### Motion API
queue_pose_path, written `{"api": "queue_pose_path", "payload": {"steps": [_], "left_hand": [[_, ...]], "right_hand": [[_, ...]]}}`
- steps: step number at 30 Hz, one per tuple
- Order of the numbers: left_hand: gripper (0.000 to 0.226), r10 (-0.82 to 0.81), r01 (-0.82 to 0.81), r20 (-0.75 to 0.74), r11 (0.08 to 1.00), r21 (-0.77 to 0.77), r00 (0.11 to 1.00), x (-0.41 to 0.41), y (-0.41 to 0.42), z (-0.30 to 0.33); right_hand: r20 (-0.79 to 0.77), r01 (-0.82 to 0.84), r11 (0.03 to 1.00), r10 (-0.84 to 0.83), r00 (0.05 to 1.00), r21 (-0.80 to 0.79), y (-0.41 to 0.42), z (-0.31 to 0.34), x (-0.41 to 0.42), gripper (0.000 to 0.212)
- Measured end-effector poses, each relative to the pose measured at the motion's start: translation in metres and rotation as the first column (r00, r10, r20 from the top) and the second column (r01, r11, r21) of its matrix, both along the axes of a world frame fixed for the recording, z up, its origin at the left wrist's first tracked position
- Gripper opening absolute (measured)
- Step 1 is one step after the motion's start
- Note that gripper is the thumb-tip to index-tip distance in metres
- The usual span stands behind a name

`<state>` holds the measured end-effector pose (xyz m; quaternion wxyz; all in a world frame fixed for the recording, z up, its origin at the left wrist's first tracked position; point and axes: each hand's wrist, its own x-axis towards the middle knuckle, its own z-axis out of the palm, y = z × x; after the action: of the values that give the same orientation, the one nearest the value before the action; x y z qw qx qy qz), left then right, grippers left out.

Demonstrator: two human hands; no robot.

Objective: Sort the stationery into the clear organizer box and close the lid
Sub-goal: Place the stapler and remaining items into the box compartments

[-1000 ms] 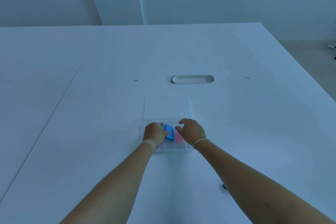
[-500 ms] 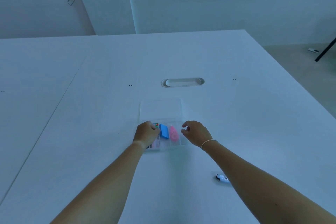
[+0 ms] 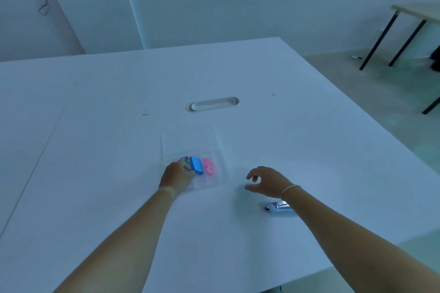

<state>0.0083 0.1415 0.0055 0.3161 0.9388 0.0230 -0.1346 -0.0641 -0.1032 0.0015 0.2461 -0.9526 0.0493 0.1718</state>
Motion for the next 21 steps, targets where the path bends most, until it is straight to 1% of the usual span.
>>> {"api": "queue_pose_path", "payload": {"steps": [3, 7, 10, 13, 15, 18, 21], "left_hand": [[0.021, -0.015, 0.015, 0.011, 1.0, 0.013, 1.0, -0.002, -0.001, -0.001], [0.021, -0.036, 0.035, 0.014, 0.999, 0.02, 0.999, -0.005, 0.001, -0.002], [0.019, -0.047, 0.047, 0.009, 0.999, 0.014, 0.999, -0.006, 0.003, -0.003], [0.023, -0.052, 0.052, 0.011, 0.999, 0.011, 0.999, -0.008, 0.006, -0.002], [0.023, -0.058, 0.057, 0.014, 0.998, 0.016, 0.998, -0.008, 0.009, 0.0], [0.022, -0.056, 0.055, 0.011, 0.998, 0.024, 0.998, -0.007, 0.014, 0.002], [0.021, -0.048, 0.048, 0.007, 0.999, 0.019, 0.999, -0.005, 0.019, 0.003]], "right_hand": [[-0.017, -0.029, 0.999, 0.029, 0.999, -0.012, -0.005, 0.0, -0.02, 0.046], [-0.086, -0.158, 0.979, 0.148, 0.985, -0.125, -0.01, -0.002, -0.045, 0.053], [-0.081, -0.198, 0.958, 0.185, 0.979, -0.206, -0.014, -0.007, -0.055, 0.041], [-0.058, -0.19, 0.949, 0.182, 0.982, -0.252, -0.015, -0.01, -0.057, 0.027], [-0.06, -0.177, 0.948, 0.167, 0.984, -0.265, -0.014, -0.011, -0.054, 0.023], [-0.056, -0.126, 0.966, 0.116, 0.992, -0.228, -0.009, -0.011, -0.047, 0.021], [-0.019, -0.065, 0.985, 0.062, 0.998, -0.158, 0.0, -0.007, -0.035, 0.023]]}}
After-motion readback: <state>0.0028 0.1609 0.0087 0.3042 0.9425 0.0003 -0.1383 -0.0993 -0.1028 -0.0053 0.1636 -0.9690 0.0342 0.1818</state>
